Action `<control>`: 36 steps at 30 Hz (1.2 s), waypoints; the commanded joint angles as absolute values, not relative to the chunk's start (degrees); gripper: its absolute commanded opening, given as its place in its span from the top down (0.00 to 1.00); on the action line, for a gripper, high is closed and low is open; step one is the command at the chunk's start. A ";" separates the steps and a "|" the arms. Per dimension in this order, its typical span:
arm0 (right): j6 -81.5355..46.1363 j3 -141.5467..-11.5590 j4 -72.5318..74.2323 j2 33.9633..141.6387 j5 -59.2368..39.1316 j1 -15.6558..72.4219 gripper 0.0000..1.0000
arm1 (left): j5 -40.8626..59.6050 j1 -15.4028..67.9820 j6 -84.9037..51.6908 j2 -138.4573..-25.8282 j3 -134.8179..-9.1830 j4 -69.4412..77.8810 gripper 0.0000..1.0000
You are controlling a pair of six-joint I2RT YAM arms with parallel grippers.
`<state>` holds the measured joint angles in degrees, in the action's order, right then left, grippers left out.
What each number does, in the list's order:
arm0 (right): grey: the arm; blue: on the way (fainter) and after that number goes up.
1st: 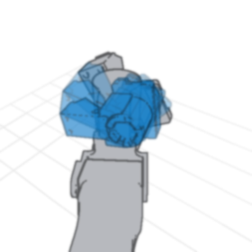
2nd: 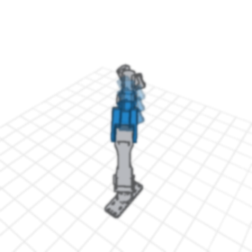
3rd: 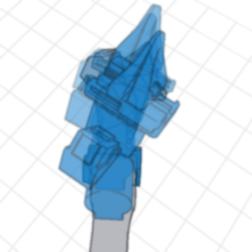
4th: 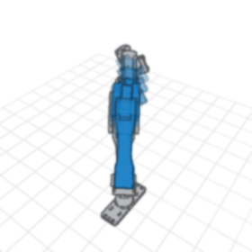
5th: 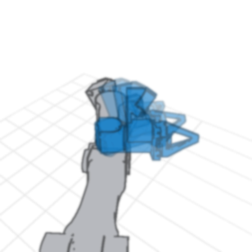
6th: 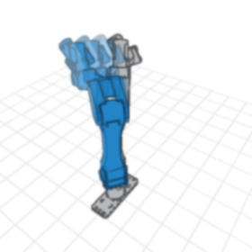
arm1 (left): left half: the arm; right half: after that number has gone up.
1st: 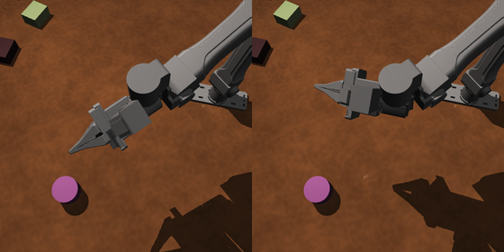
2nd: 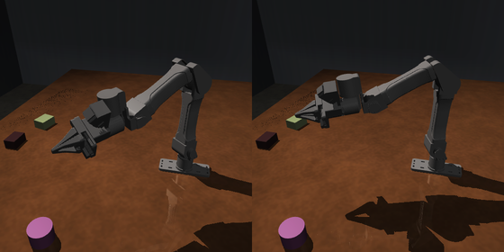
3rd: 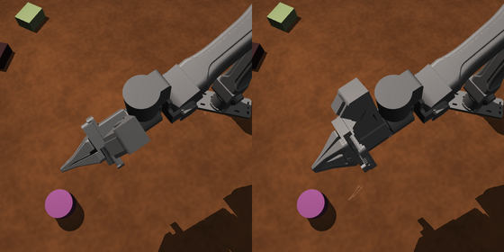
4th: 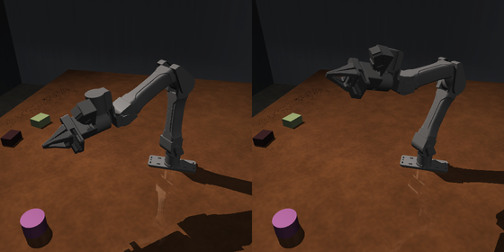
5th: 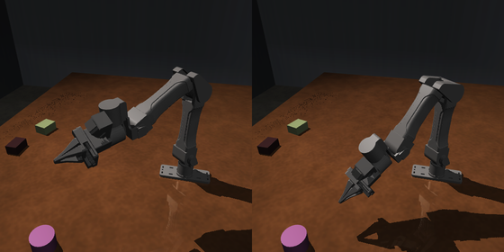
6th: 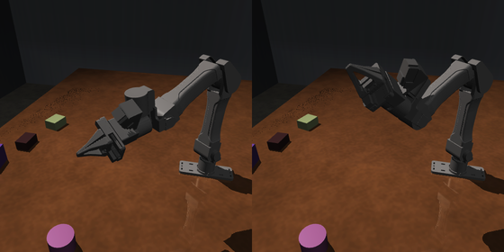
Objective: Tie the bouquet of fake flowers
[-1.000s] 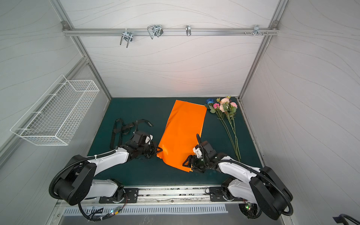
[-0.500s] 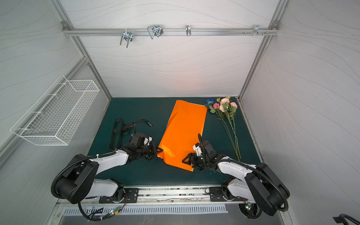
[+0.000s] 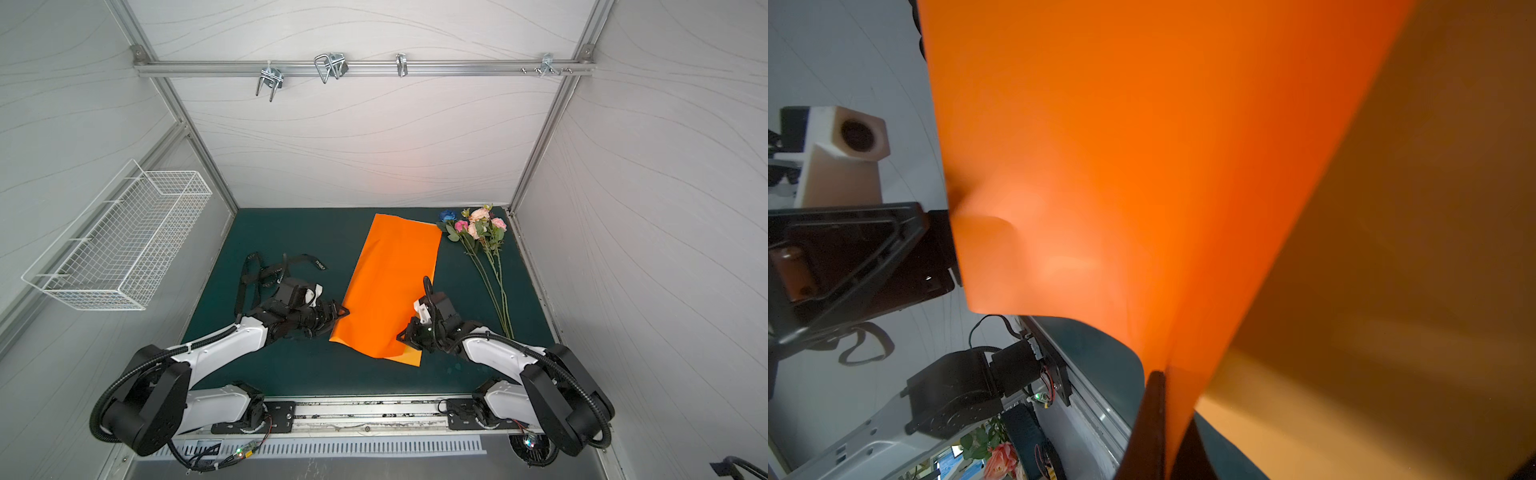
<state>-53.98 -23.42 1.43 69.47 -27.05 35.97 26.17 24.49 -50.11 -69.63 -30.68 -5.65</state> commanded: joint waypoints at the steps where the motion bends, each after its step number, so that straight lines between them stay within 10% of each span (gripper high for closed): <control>1: -53.46 -27.67 -3.29 68.74 -26.71 35.57 1.00 | 15.80 27.46 -36.31 -63.30 -36.51 -13.59 0.07; 16: -54.27 -39.19 -13.81 69.28 -28.30 33.11 1.00 | -10.35 66.58 8.47 -62.21 -30.85 5.09 0.01; 26: -53.06 -40.30 -15.26 68.30 -28.37 33.66 1.00 | -30.70 68.55 8.87 -78.85 -39.50 8.10 0.05; 29: -52.34 -41.24 -15.97 68.29 -28.48 33.74 1.00 | -31.77 68.48 7.45 -82.02 -41.70 7.82 0.21; 36: -50.27 -43.11 -17.28 67.95 -28.54 33.73 0.92 | -31.28 66.17 1.86 -83.01 -44.96 4.05 1.00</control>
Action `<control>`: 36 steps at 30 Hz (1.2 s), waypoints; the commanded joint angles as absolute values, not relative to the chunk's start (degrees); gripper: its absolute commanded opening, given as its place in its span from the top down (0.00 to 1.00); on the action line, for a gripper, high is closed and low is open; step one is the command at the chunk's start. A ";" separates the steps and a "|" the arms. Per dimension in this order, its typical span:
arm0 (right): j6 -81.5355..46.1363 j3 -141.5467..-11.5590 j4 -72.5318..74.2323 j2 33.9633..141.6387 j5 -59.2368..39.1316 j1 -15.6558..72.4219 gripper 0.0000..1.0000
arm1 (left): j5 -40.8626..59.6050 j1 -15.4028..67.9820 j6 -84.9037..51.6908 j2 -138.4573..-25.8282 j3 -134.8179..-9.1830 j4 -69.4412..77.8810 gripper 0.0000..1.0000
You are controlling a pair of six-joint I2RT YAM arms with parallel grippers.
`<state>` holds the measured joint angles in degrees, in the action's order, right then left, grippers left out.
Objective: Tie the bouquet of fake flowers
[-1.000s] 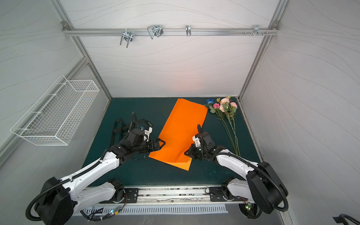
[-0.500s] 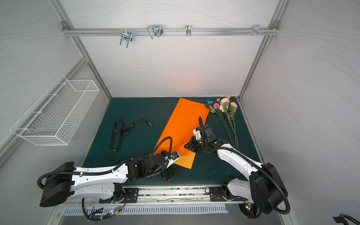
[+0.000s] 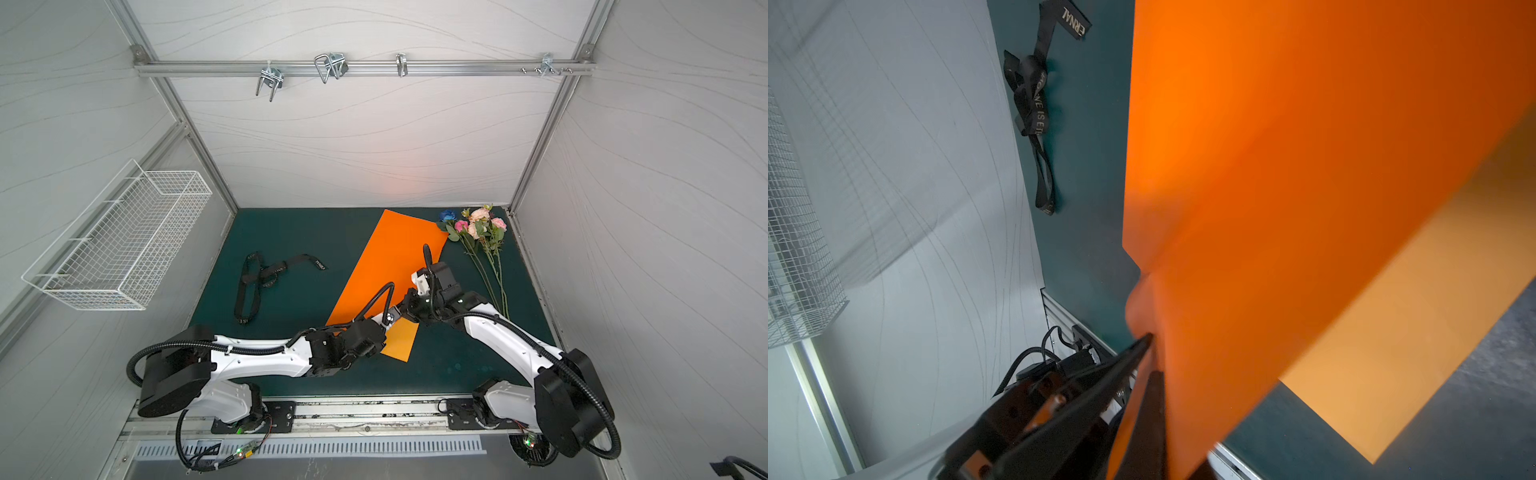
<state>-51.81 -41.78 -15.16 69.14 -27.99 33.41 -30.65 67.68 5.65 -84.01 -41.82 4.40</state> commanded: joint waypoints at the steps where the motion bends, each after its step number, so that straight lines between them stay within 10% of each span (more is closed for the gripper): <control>1: -49.58 -43.64 -18.06 67.86 -28.38 33.67 0.86 | -30.02 65.12 0.34 -81.75 -45.02 3.35 1.00; 12: -43.26 -45.75 -27.97 59.68 -25.54 22.86 0.45 | -12.45 47.96 -16.04 -66.67 -43.63 -0.46 1.00; 36: -34.39 -56.86 -20.38 89.10 -19.09 23.03 0.50 | 6.70 20.95 -40.63 -70.02 -46.46 9.68 1.00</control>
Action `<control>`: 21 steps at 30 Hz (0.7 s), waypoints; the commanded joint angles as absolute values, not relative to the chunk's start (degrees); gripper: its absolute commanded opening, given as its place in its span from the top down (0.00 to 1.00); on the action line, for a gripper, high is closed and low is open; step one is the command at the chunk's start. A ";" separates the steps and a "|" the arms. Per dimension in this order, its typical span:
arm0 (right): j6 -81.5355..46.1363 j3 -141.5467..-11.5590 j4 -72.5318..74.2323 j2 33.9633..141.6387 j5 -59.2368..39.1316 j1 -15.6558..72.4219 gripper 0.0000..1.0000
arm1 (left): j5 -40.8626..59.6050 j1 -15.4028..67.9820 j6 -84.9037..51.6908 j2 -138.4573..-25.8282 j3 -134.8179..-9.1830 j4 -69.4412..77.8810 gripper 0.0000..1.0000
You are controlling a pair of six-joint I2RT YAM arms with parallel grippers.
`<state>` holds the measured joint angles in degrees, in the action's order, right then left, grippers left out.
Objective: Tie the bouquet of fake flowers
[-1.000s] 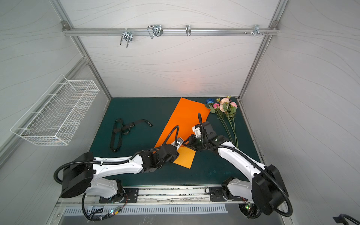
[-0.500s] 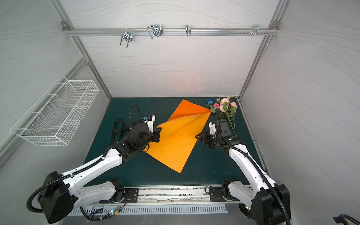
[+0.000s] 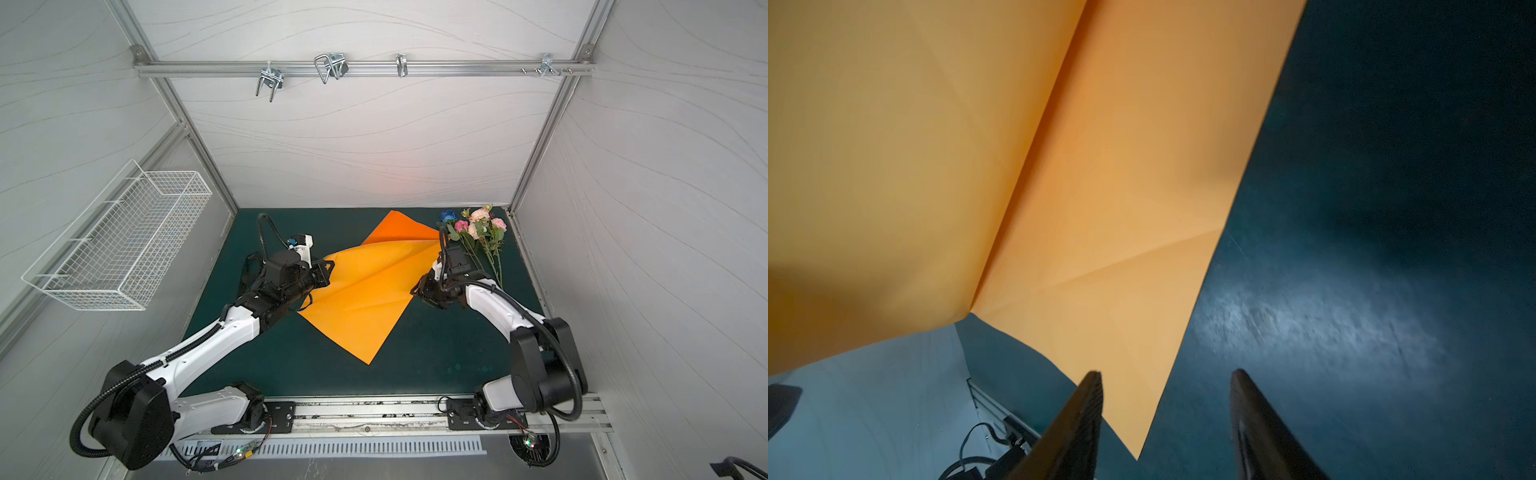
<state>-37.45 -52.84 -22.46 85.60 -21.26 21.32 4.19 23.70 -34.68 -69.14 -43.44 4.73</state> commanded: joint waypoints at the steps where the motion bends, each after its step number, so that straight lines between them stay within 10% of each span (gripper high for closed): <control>1: -33.62 -59.26 -20.63 91.81 -18.54 23.82 0.51 | 7.80 19.24 -42.93 -70.43 -46.18 10.83 1.00; 21: -16.76 -92.98 -40.07 124.41 2.31 35.20 0.54 | 15.63 -0.93 -70.71 -79.16 -41.03 31.91 1.00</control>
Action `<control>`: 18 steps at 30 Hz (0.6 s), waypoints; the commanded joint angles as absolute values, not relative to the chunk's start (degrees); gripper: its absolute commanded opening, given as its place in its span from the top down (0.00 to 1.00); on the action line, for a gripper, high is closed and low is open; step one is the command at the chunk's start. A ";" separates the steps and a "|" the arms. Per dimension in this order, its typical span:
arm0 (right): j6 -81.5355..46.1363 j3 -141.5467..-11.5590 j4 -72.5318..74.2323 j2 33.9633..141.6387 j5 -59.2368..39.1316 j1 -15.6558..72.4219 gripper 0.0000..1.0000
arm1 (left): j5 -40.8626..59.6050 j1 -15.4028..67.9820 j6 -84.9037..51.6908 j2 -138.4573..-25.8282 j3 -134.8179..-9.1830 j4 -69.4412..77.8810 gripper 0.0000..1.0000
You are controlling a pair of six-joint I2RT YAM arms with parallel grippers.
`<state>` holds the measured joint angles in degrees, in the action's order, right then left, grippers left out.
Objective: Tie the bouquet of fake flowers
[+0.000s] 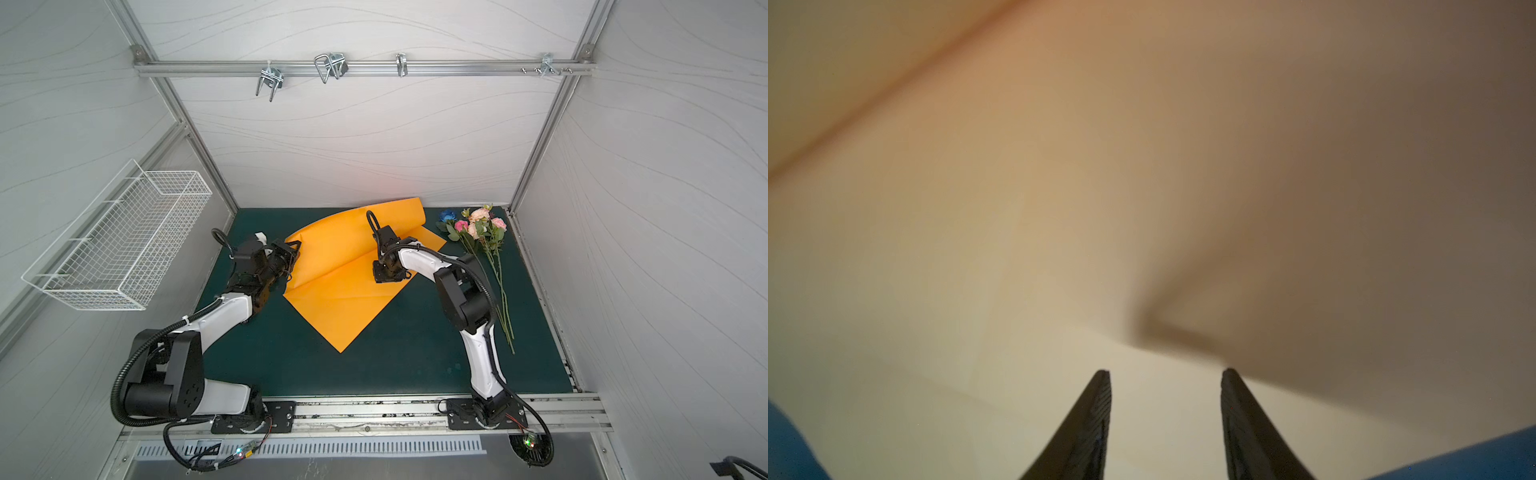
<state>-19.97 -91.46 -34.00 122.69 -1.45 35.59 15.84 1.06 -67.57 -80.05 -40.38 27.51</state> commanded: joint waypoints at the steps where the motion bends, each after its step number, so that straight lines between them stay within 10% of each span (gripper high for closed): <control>1: -16.28 -93.07 -40.71 124.91 2.91 35.20 0.54 | 15.13 -1.59 -70.62 -78.60 -41.11 31.12 1.00; 18: -15.39 -85.47 -45.22 121.66 7.49 30.41 0.55 | 5.95 -7.78 -66.38 -72.09 -37.59 14.58 1.00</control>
<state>-16.01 -89.21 -38.52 121.30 5.28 31.81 9.58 -7.25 -67.02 -73.52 -38.20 17.39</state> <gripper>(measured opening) 0.453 0.051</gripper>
